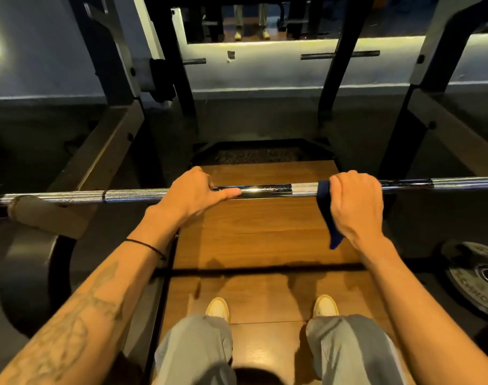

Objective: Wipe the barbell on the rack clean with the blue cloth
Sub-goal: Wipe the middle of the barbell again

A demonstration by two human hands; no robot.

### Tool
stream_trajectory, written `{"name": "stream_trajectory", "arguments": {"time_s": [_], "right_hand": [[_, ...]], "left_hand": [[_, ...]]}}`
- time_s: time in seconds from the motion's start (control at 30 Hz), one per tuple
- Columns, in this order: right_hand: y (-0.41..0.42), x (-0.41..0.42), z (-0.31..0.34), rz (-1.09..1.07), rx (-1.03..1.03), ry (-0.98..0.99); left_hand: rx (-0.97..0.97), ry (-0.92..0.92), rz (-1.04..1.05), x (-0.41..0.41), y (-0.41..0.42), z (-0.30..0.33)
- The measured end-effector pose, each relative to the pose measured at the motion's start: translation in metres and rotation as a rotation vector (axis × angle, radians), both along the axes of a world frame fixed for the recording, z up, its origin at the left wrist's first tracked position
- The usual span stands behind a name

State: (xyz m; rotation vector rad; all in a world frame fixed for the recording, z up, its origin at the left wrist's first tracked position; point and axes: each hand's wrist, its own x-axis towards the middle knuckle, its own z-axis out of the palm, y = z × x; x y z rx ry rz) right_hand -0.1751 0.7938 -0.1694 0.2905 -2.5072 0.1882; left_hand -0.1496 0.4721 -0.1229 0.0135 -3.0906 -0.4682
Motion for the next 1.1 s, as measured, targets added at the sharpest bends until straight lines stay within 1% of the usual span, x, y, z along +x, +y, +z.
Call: {"name": "stream_trajectory", "arguments": {"time_s": [0.07, 0.1, 0.13, 0.17, 0.2, 0.27, 0.37, 0.43, 0.5, 0.53, 0.6, 0.67, 0.77, 0.83, 0.87, 0.93, 1.03, 1.1], "right_hand": [[-0.018, 0.001, -0.006, -0.117, -0.118, 0.0], [-0.027, 0.001, -0.007, -0.158, -0.185, -0.003], [-0.034, 0.002, -0.008, -0.184, -0.234, -0.005], [-0.041, 0.004, -0.007, -0.185, -0.245, -0.014], [-0.051, 0.007, -0.006, -0.171, -0.213, -0.03], [-0.083, 0.013, -0.002, -0.122, -0.075, -0.085], [-0.144, 0.025, 0.002, 0.02, 0.005, -0.128], [-0.158, 0.028, 0.005, 0.137, 0.056, -0.106], [-0.139, 0.022, 0.013, 0.24, 0.11, -0.108], [-0.121, 0.017, 0.014, 0.241, 0.117, -0.103], [-0.077, 0.006, 0.015, 0.161, 0.145, -0.104], [-0.039, 0.001, 0.011, 0.069, 0.146, -0.104], [-0.022, 0.002, 0.003, -0.045, 0.032, -0.08], [-0.04, 0.005, 0.0, -0.145, -0.009, -0.08], [-0.054, 0.006, -0.001, -0.16, 0.0, -0.093], [-0.091, 0.012, -0.003, -0.108, 0.021, -0.129], [-0.149, 0.026, 0.001, 0.019, -0.021, -0.149], [-0.166, 0.03, 0.003, 0.077, -0.024, -0.161]], "left_hand": [[-0.013, -0.155, 0.005, -0.005, -0.004, 0.007], [-0.061, -0.187, -0.004, -0.005, -0.005, 0.006], [-0.124, -0.174, -0.023, -0.005, -0.005, 0.003], [-0.183, -0.116, -0.048, -0.004, -0.005, -0.001], [-0.218, -0.032, -0.074, -0.002, -0.006, -0.006], [-0.192, 0.11, -0.103, 0.0, -0.01, -0.018], [-0.214, 0.294, -0.044, 0.005, -0.012, -0.034], [-0.245, 0.379, -0.004, 0.01, -0.007, -0.041], [-0.215, 0.425, 0.016, 0.015, -0.003, -0.044], [-0.187, 0.45, 0.022, 0.016, -0.003, -0.046], [-0.14, 0.502, 0.041, 0.02, -0.001, -0.051], [-0.136, 0.54, 0.052, 0.022, 0.003, -0.056], [-0.137, 0.552, 0.069, 0.025, 0.009, -0.059], [-0.145, 0.534, 0.079, 0.026, 0.011, -0.057], [-0.151, 0.522, 0.087, 0.027, 0.012, -0.057], [-0.176, 0.499, 0.108, 0.027, 0.013, -0.054], [-0.219, 0.441, 0.103, 0.028, 0.012, -0.05], [-0.238, 0.385, 0.068, 0.026, 0.006, -0.042]]}}
